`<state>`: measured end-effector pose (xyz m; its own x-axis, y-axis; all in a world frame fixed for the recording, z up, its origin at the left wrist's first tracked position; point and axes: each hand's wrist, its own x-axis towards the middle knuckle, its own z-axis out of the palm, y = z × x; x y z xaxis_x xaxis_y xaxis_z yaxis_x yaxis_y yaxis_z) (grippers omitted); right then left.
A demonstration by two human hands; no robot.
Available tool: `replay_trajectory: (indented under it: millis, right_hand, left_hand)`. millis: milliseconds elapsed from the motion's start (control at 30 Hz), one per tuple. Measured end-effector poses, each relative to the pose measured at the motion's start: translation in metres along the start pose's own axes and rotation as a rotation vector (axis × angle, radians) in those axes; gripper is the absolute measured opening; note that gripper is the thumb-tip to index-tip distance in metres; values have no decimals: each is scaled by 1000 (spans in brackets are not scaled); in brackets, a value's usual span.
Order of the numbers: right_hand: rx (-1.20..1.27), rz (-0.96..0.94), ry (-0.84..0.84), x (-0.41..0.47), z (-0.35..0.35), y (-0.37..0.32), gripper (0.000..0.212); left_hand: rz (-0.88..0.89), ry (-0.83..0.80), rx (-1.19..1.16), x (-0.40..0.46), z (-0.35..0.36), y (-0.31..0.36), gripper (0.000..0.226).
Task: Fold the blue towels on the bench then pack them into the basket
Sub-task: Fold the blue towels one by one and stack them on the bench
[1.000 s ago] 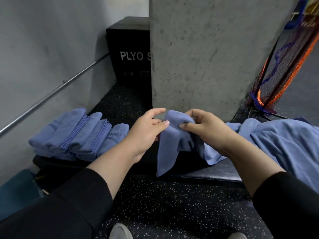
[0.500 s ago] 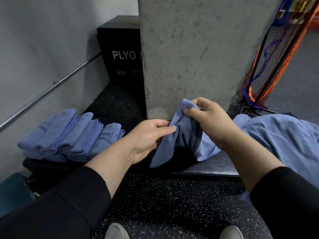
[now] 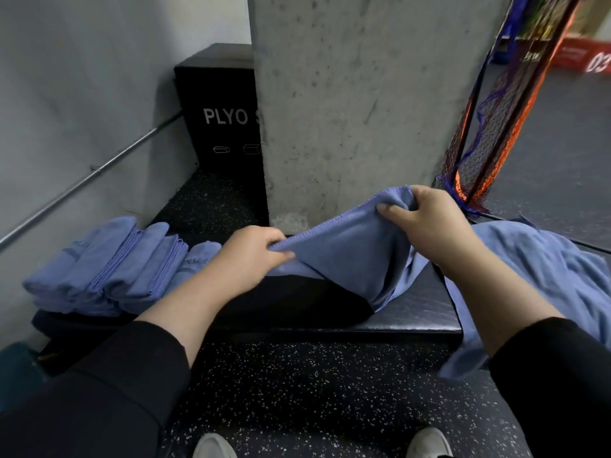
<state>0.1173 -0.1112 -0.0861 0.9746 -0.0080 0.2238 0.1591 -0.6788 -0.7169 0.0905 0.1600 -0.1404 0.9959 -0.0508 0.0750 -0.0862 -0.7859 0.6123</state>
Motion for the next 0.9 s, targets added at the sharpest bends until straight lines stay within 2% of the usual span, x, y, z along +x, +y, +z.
replay_trajectory:
  millis: [100,167,233,300,367,400,433,500,567,600,667,733,800,900]
  right_hand:
    - [20,-12,85,-2,-8,-2,39]
    - [188,-21,103,-5,-10,-6,34]
    - [294,-53,137,-9,-7,-14,27]
    - [371,-72,188,-10,-4,-19,23]
    - [550,-16,147,-8,-2,-19,24]
    - [592,7,124,-5,-2,-16,24]
    - [551,21,106,-2,-1,-9,24]
    - [443,56,49,1,2,6,27]
    - [279,100,-45,5,5,23,37]
    - [186,128,-122,7,6,32,37]
    - [-47,172,-384,4,8,46,27]
    - [-200,235,-586,0,9,57,25]
    - [-202,292,-669,-1,12,71,26]
    - [-228,333,-659,8,17,85,20]
  left_hand:
    - [-157,234,38,-1,-19,-21,23]
    - [-176,420,-42,-1,-30,-26,23]
    - [-161,591,-302,-4,-37,-14,22]
    - [-99,670,-665,-8,-41,5,21]
    - [-38,622,-950,-11,-43,17,22]
    - [-29,581,-990,-10,-41,14,23]
    - [-27,541,-939,-8,-38,10,23]
    - [-34,418,-671,-4,-30,-6,21]
    - [-76,185,-465,-3,-22,-18,19]
    - [-107,47,-403,-3,-18,-23,18]
    - [-179,-225,-286,-5,-10,-28,14]
    - [-239,-397,-184,-5,-4,-32,13]
    - [-259,-402,-93,1,2,-38,17]
    - [-248,-246,38,17,17,-43,22]
